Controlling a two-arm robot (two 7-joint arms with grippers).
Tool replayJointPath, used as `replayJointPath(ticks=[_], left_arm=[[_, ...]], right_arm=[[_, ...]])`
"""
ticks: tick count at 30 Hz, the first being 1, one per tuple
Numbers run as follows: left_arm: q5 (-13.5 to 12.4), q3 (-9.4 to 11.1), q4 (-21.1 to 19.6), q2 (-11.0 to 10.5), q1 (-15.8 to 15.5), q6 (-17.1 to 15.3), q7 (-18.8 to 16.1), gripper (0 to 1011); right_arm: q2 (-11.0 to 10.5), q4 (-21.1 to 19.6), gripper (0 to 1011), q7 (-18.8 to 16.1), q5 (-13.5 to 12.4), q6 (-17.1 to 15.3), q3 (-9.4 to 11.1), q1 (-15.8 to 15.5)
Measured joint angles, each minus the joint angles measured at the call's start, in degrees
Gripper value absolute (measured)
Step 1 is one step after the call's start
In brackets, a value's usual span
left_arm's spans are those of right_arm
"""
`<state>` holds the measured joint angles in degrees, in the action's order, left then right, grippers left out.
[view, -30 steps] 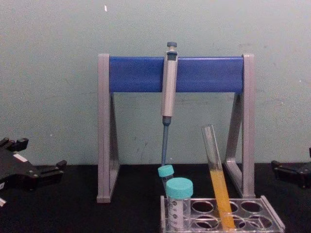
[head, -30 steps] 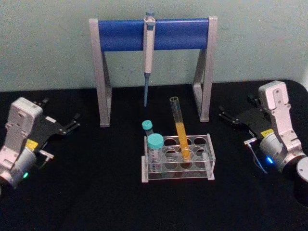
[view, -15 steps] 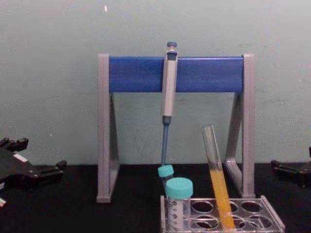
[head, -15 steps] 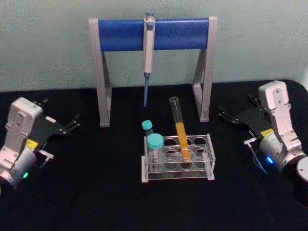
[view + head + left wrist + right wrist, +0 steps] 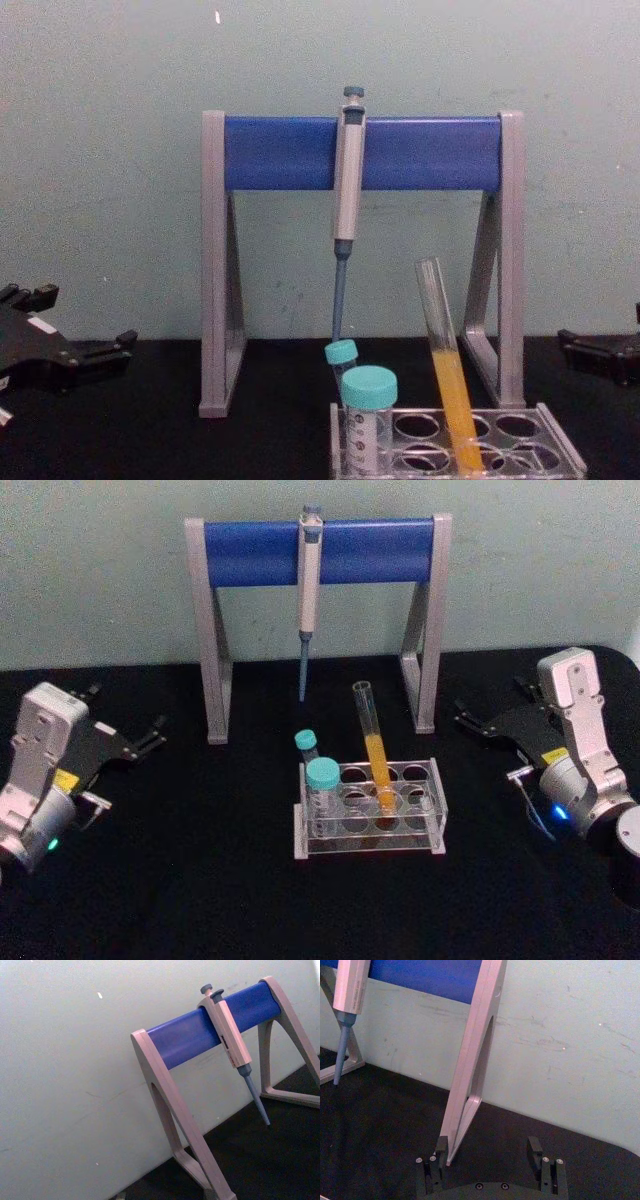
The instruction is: Pick up the test tube from the test tube rack, shake it, then place it back into the test tube rack.
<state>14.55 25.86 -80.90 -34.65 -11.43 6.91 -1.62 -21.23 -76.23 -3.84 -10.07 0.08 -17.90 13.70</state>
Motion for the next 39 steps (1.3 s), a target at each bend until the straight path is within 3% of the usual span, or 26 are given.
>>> replayJointPath(ticks=[39], left_arm=[[0.0,0.0,0.0,0.0,0.0,0.0,0.0,1001]], right_arm=[[0.0,0.0,1000,0.0,0.0,0.0,0.0,0.0]])
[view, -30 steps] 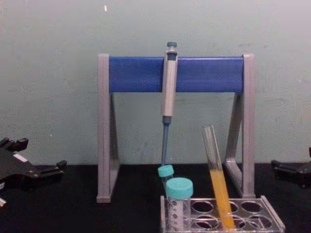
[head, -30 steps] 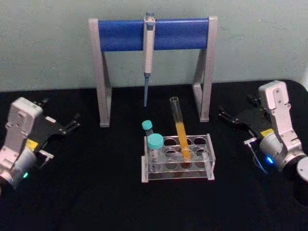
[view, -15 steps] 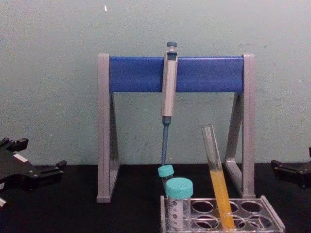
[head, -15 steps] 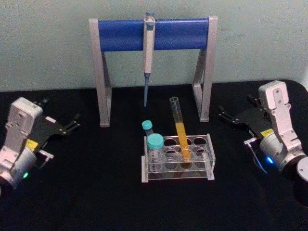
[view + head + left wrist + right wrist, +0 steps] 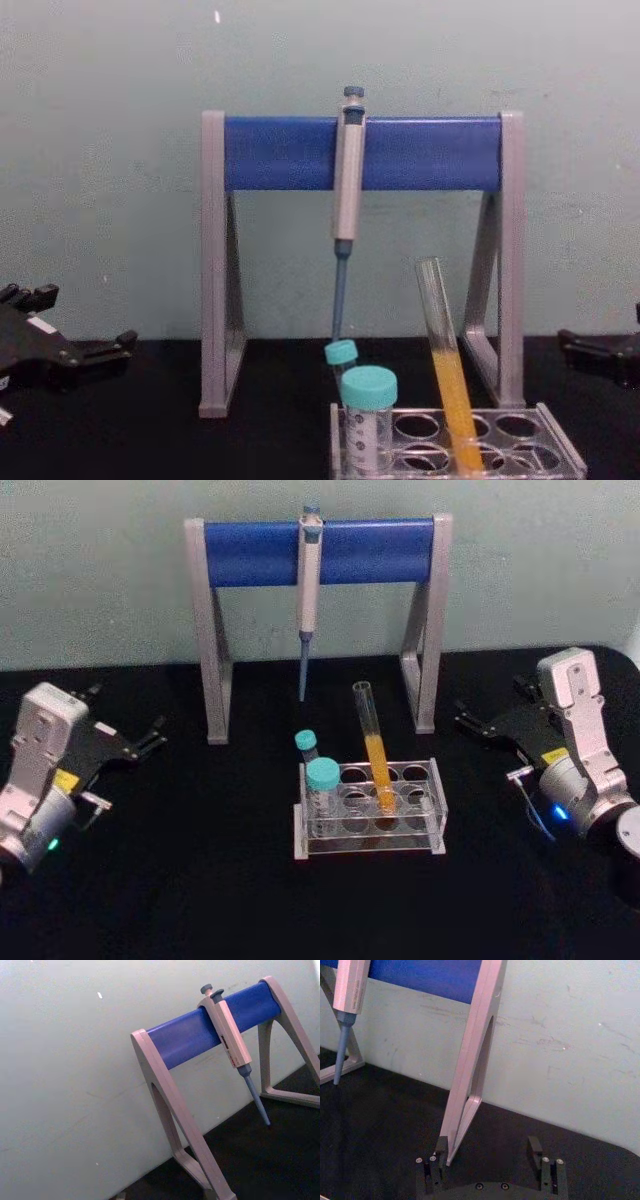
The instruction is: Pick up the test tube from the test tube rack, shake it, then place it back into the test tube rack.
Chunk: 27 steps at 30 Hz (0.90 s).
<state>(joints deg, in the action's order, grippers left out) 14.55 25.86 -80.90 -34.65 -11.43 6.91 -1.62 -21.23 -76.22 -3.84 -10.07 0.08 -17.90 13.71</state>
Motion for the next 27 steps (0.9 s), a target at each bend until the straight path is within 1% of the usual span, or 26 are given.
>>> replayJointPath(ticks=[27], left_arm=[[0.0,0.0,0.0,0.0,0.0,0.0,0.0,1001]], right_arm=[[0.0,0.0,1000,0.0,0.0,0.0,0.0,0.0]])
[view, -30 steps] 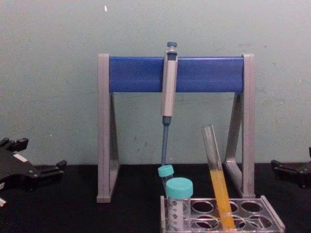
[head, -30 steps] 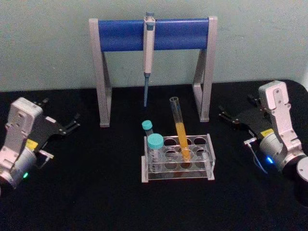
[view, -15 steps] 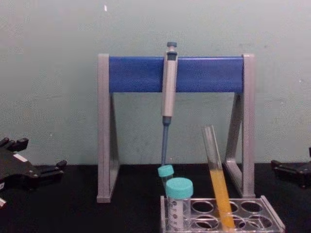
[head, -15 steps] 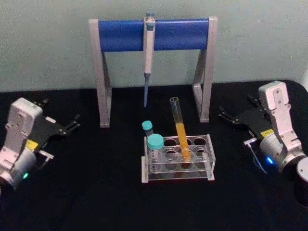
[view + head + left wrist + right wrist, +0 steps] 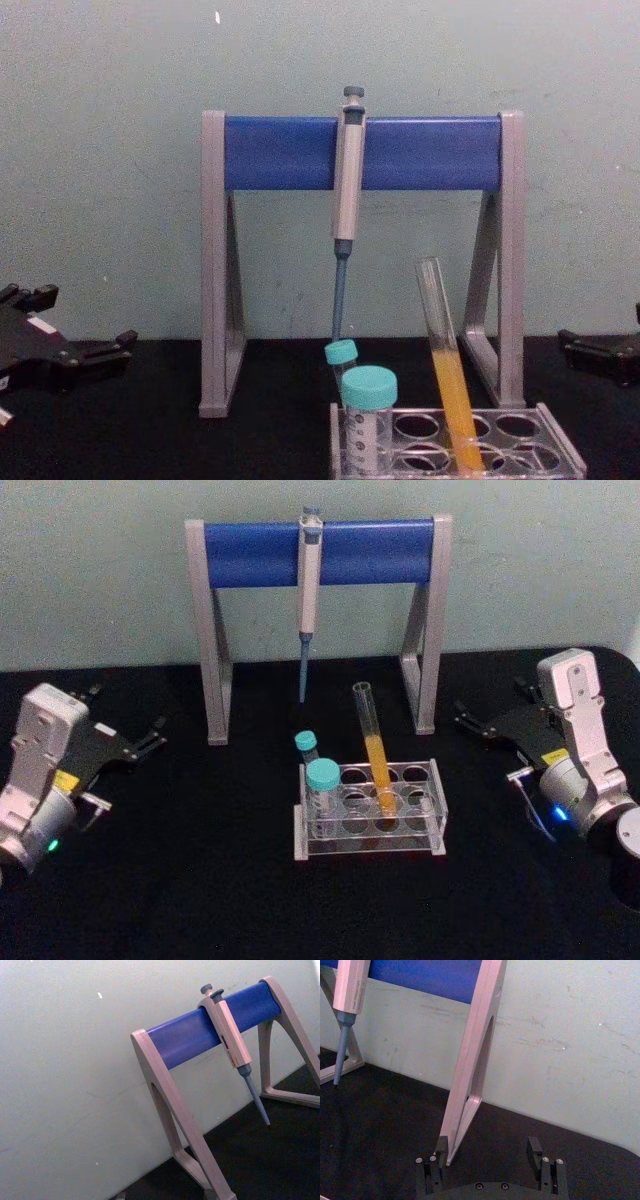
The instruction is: Pick up the test tube from the test tube rack, shake it, then place it back into the test tube rack.
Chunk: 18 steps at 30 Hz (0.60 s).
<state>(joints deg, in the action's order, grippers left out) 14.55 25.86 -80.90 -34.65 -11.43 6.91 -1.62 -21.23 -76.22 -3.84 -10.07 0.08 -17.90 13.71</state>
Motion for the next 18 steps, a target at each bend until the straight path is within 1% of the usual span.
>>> replayJointPath(ticks=[18], left_arm=[[0.0,0.0,0.0,0.0,0.0,0.0,0.0,1001]], right_arm=[[0.0,0.0,1000,0.0,0.0,0.0,0.0,0.0]])
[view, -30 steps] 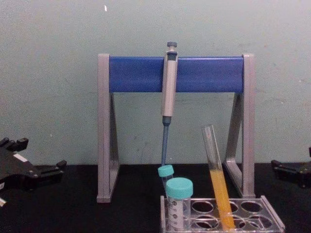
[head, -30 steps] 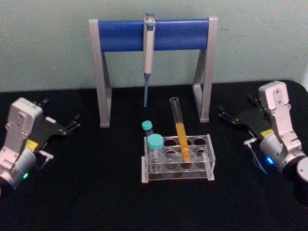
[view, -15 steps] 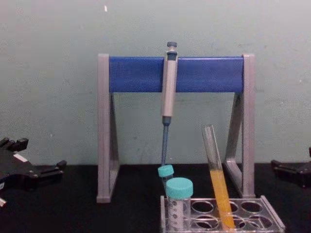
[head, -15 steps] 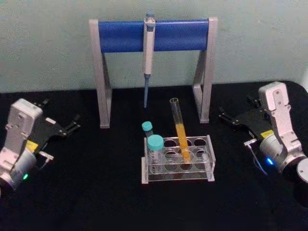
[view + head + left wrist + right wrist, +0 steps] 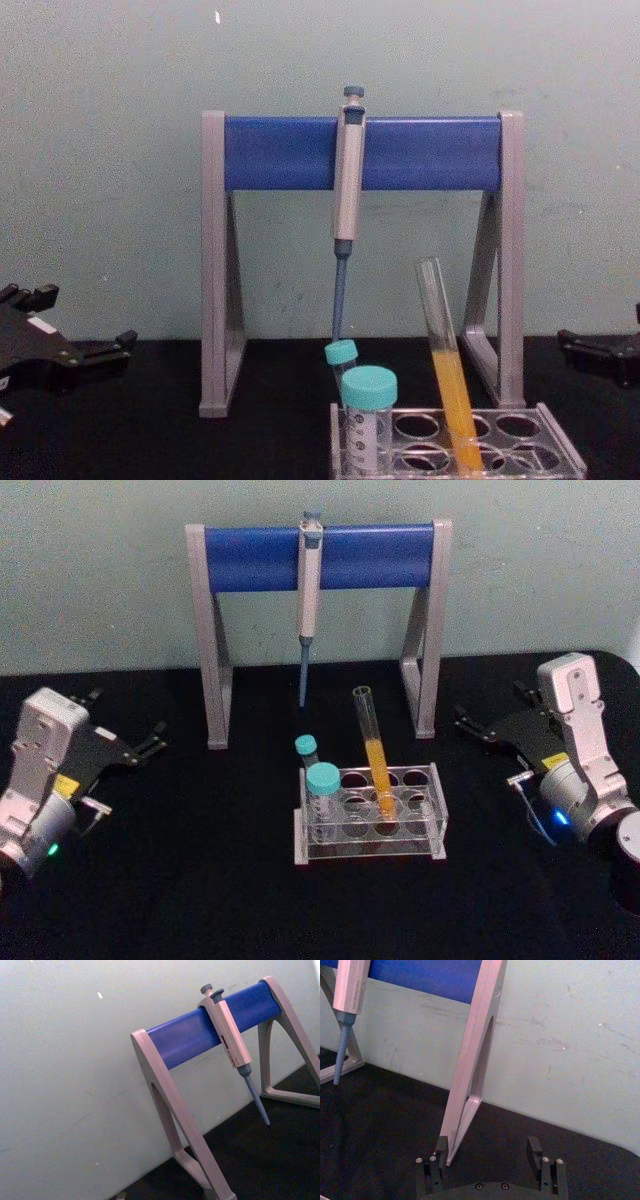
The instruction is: Pick up the test tube from the test tube rack, shake it, then place it back into the test tube rack.
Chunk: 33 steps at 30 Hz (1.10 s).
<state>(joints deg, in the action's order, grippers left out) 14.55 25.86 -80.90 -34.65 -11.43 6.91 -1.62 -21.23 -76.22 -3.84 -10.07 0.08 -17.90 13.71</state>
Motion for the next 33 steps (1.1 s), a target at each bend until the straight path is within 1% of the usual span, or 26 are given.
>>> replayJointPath(ticks=[33], left_arm=[[0.0,0.0,0.0,0.0,0.0,0.0,0.0,1001]], right_arm=[[0.0,0.0,1000,0.0,0.0,0.0,0.0,0.0]])
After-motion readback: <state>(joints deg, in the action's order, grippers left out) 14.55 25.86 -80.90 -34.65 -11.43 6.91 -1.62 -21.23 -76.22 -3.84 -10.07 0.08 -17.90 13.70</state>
